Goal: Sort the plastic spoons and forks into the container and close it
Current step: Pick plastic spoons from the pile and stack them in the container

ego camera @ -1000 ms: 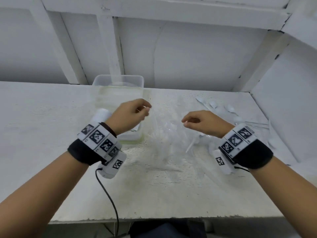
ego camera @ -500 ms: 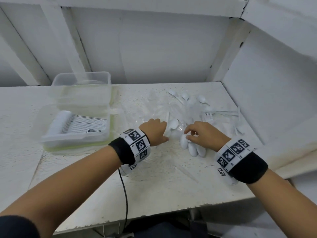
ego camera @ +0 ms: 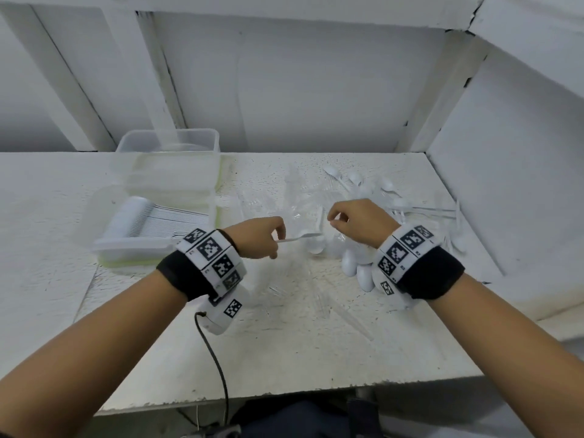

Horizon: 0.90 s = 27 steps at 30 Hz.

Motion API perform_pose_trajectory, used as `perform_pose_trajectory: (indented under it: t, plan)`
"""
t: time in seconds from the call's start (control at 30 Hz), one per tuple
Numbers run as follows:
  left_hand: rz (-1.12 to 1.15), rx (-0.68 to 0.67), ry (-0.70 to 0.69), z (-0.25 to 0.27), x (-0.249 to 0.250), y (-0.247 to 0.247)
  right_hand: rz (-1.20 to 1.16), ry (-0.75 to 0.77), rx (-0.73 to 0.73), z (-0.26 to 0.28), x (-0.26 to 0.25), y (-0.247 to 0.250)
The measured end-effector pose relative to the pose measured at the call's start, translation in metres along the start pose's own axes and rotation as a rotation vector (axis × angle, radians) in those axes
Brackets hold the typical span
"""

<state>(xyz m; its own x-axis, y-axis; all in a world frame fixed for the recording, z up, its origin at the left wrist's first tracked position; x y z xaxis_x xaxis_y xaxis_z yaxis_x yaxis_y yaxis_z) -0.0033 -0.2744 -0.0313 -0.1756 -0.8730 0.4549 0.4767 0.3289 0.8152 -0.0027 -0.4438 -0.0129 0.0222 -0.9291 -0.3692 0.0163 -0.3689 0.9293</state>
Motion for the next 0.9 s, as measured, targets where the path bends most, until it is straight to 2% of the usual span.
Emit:
perform_pose_trajectory:
  t: [0.17, 0.27, 0.37, 0.53, 0.67, 0.8, 0.9]
  plan:
    - [0.035, 0.165, 0.028, 0.018, -0.032, 0.024, 0.290, 0.175, -0.240, -0.029, -0.013, -0.034]
    - [0.131, 0.267, 0.082, 0.026, -0.054, 0.030, 0.552, 0.283, -0.278, -0.032, -0.016, -0.047]
    - [0.258, 0.297, 0.128, 0.032, -0.067, 0.030, 0.608, 0.396, -0.280, -0.031, -0.022, -0.053]
    - [0.462, 0.313, 0.155, 0.036, -0.067, 0.025, 0.355, 0.449, -0.186, -0.023, -0.032, -0.032]
    - [0.481, 0.329, 0.126, 0.032, -0.055, 0.023, 0.140, 0.432, -0.123, -0.011, -0.035, -0.009]
    - [0.505, 0.337, 0.094, 0.026, -0.040, 0.019, -0.139, 0.295, 0.043, -0.002, -0.034, 0.022]
    - [0.512, 0.346, 0.015, 0.024, -0.022, 0.013, -0.434, 0.080, 0.184, 0.005, -0.015, 0.040]
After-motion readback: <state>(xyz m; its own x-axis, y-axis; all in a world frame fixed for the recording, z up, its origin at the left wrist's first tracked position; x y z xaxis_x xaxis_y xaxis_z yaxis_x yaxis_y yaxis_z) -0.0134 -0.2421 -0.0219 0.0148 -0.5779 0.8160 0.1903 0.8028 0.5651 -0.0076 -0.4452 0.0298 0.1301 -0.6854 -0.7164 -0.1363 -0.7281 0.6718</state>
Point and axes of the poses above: each hand's wrist, its own z-axis away from the middle knuckle, its own y-axis out of the back of the hand, x = y × z, the point moved 7 cm from there along -z, towards the middle knuckle, and after that the axes turned 12 degrees about x, right-handed, at the moved point
